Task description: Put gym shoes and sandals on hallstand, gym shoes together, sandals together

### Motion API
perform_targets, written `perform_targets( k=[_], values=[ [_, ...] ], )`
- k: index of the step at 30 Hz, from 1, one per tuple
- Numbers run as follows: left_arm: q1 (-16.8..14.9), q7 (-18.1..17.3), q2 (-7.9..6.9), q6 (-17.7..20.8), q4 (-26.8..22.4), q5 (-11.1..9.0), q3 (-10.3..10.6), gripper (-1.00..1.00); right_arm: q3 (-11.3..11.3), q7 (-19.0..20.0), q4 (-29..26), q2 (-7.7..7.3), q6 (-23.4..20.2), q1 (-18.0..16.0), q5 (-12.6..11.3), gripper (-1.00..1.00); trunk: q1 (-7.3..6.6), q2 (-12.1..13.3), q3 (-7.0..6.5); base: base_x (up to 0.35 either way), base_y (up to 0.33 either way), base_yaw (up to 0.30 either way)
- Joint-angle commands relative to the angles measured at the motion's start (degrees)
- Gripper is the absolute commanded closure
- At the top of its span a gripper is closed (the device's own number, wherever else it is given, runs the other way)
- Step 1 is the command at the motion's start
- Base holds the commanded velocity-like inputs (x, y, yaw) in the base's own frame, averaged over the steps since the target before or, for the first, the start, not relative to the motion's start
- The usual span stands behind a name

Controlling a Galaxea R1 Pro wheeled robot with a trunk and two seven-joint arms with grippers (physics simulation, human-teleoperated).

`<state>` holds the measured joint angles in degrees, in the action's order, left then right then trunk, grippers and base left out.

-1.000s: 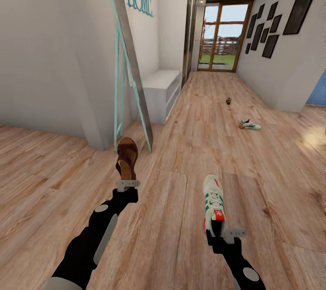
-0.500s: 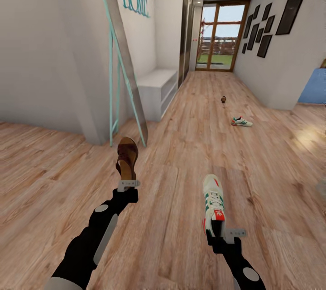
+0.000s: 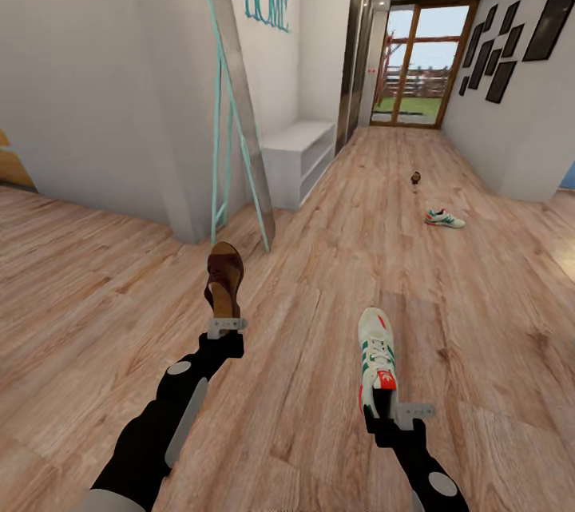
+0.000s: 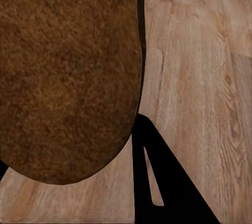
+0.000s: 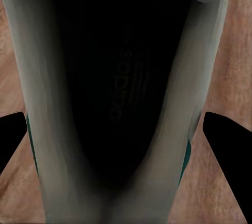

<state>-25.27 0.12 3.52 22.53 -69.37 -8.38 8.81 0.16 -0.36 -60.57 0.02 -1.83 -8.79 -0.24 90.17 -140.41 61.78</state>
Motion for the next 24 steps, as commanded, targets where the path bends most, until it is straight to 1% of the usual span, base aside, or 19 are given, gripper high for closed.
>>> perform_targets(
  k=[1, 19, 24],
  values=[
    [-0.04, 0.01, 0.02, 0.33, -0.06, -0.5, -0.02, 1.0, 0.02, -0.08, -0.07, -0.01, -0.19, 0.0, -0.02, 1.0, -0.03, -0.02, 0.05, -0.178, -0.244, 0.296],
    [-0.04, -0.01, 0.02, 0.33, -0.06, -0.5, -0.02, 1.0, 0.02, -0.08, -0.07, -0.01, -0.19, 0.0, -0.02, 1.0, -0.03, -0.02, 0.05, -0.178, -0.243, 0.298],
    [-0.04, -0.02, 0.02, 0.34, -0.06, -0.52, -0.02, 1.0, 0.02, -0.08, -0.07, -0.02, -0.19, 0.0, -0.02, 1.0, -0.03, -0.02, 0.05, -0.099, -0.096, 0.298]
  ],
)
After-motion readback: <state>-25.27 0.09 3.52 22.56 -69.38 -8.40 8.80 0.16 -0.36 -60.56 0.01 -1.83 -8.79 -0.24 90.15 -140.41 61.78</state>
